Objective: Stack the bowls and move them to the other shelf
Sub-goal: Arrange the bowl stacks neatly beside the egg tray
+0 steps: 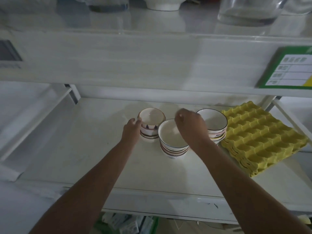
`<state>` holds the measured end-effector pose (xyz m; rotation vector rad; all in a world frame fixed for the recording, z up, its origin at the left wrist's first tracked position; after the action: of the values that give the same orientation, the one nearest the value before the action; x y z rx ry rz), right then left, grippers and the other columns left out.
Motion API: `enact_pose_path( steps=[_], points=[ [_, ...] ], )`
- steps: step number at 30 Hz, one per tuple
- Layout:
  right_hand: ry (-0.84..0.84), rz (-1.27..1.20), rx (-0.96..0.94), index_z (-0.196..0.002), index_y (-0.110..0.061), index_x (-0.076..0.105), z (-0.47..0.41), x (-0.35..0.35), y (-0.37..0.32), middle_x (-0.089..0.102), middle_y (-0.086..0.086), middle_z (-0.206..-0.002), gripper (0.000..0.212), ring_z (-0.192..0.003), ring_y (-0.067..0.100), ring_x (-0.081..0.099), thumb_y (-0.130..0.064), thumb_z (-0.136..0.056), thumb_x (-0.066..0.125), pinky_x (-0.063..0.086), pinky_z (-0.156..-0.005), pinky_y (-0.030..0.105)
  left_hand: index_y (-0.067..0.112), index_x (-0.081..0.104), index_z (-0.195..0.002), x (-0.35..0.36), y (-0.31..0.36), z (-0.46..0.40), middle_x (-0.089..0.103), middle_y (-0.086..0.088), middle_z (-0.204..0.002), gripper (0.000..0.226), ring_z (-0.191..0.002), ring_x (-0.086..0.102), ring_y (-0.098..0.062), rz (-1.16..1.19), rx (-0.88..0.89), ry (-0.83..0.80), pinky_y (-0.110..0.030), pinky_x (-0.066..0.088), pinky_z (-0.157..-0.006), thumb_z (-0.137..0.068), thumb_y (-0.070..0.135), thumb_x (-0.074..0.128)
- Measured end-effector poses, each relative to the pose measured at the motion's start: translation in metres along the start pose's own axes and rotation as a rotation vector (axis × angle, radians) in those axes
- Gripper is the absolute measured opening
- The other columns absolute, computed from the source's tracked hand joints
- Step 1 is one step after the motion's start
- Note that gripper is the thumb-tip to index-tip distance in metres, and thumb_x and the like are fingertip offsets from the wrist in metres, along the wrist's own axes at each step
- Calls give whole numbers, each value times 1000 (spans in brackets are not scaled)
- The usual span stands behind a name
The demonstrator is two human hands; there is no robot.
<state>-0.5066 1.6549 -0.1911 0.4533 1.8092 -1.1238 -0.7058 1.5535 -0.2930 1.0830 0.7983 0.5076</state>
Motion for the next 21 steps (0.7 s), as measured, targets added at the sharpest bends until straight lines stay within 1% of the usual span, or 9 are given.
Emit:
enact_pose_path(
  steps=[2, 3, 5, 7, 9, 12, 15, 18, 21],
  points=[
    [-124, -24, -50, -126, -19, 66, -32, 16, -15, 72, 11, -123, 33, -115, 34, 64, -28, -102, 45, 48, -86, 34, 16, 48, -133, 0, 7, -8, 51, -11, -137, 54, -126, 48, -30, -77, 83, -68, -48, 45, -101, -91, 49, 42],
    [-196, -26, -50, -133, -18, 62, -46, 26, -19, 69, 10, -131, 37, -121, 33, 61, -30, -103, 45, 49, -96, 35, 19, 51, -127, 1, 8, -9, 56, -8, -131, 55, -122, 51, -28, -92, 108, -116, -45, 46, -99, -86, 54, 41],
    [-338, 25, -53, -141, -14, 54, -69, 47, -24, 63, 11, -139, 46, -129, 32, 57, -38, -103, 47, 45, -107, 39, 23, 54, -120, 2, 8, -6, 64, -3, -119, 58, -107, 58, -19, -102, 150, -190, -35, 45, -84, -76, 60, 44],
    [-486, 130, -66, -138, -10, 51, -79, 64, -25, 61, 12, -135, 55, -125, 32, 56, -50, -100, 51, 45, -102, 40, 27, 52, -125, 2, 5, -3, 66, 3, -109, 59, -89, 57, -7, -75, 188, -238, -29, 41, -74, -74, 57, 51],
    [-594, 183, -89, -132, -10, 51, -80, 73, -25, 59, 8, -119, 62, -109, 28, 56, -59, -94, 59, 43, -86, 36, 27, 51, -127, 2, 3, -2, 64, 7, -103, 59, -85, 57, -4, -83, 221, -262, -28, 42, -76, -74, 52, 55],
    [-614, 203, -111, -132, -12, 50, -80, 75, -23, 58, 3, -116, 79, -102, 26, 53, -65, -79, 73, 43, -82, 35, 30, 45, -128, 2, 1, -4, 61, 15, -116, 62, -109, 59, -6, -88, 283, -257, -31, 43, -91, -74, 55, 60],
    [-609, 190, -95, -134, -18, 49, -75, 79, -20, 61, 1, -126, 105, -113, 26, 58, -79, -52, 73, 50, -94, 41, 22, 35, -143, 1, 3, -2, 49, 17, -133, 63, -118, 50, 1, -88, 344, -243, -20, 37, -93, -89, 29, 66],
    [-569, 167, -80, -128, -20, 48, -72, 85, -17, 61, -1, -119, 93, -112, 26, 58, -70, -57, 80, 49, -93, 41, 21, 45, -138, 1, 3, -7, 58, 6, -131, 60, -117, 56, -1, -118, 421, -249, -7, 39, -85, -84, 23, 71],
    [-505, 164, -77, -132, -18, 46, -68, 85, -21, 53, -4, -110, 82, -101, 22, 49, -58, -69, 82, 39, -87, 36, 28, 45, -137, -2, -1, -12, 56, 9, -132, 66, -116, 57, -2, -143, 407, -224, -9, 40, -87, -77, 32, 73]
  ],
)
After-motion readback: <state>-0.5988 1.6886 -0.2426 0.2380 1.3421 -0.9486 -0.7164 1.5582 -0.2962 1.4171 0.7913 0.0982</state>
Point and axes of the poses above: each hand's wrist, its own z-axis away from the middle knuckle, its own x-axis out of the palm, y = z × x, the point moved 5 cm from there along -z, towards the middle knuckle
